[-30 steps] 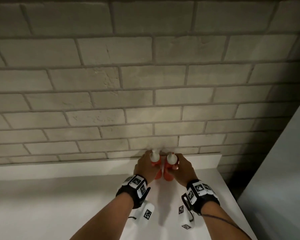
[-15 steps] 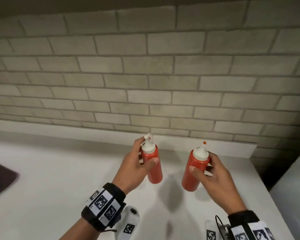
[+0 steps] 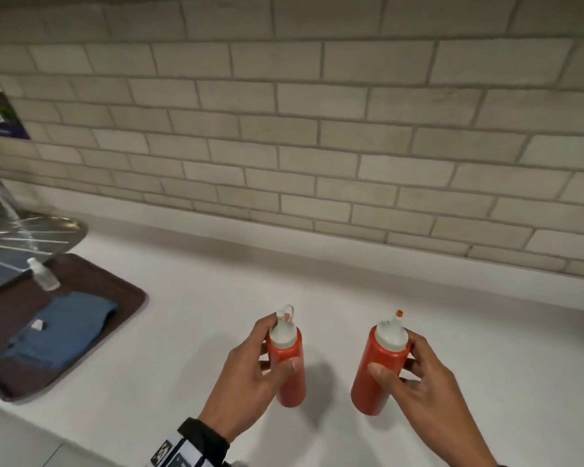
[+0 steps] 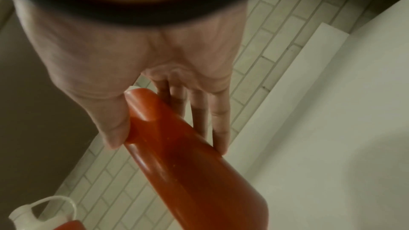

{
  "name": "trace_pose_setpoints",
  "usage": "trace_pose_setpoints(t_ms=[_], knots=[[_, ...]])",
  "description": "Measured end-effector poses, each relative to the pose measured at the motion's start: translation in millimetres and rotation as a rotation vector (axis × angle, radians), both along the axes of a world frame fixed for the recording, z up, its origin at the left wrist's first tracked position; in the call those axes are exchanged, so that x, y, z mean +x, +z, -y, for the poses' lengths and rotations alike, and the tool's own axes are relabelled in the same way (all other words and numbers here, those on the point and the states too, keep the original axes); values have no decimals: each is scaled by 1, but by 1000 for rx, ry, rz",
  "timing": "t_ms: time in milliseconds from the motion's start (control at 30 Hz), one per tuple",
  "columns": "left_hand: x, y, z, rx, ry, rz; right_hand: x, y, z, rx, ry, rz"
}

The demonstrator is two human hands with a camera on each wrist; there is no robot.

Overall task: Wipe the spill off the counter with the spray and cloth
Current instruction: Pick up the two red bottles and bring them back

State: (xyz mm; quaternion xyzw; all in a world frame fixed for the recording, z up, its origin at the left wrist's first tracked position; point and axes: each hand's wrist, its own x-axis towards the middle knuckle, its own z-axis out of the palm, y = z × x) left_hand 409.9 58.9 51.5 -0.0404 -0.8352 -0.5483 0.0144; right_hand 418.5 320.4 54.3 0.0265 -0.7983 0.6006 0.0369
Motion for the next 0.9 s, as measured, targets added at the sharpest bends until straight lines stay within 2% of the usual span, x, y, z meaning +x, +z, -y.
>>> trace_pose_setpoints(t_ms=[100, 233, 433, 567, 900], knots=[[-4, -3, 56, -27, -34, 14, -1, -11, 56, 9, -14, 21], [-13, -6, 100, -58, -45, 26, -4, -14, 105, 32, -27, 58], [-37, -8, 143, -90, -71, 53, -22, -14, 149, 24, -39, 69], [-65, -10, 148, -115, -89, 40, -43, -14, 158, 16, -43, 62], [-157, -4, 115, -151, -84, 12, -135, -22, 143, 5, -61, 49]])
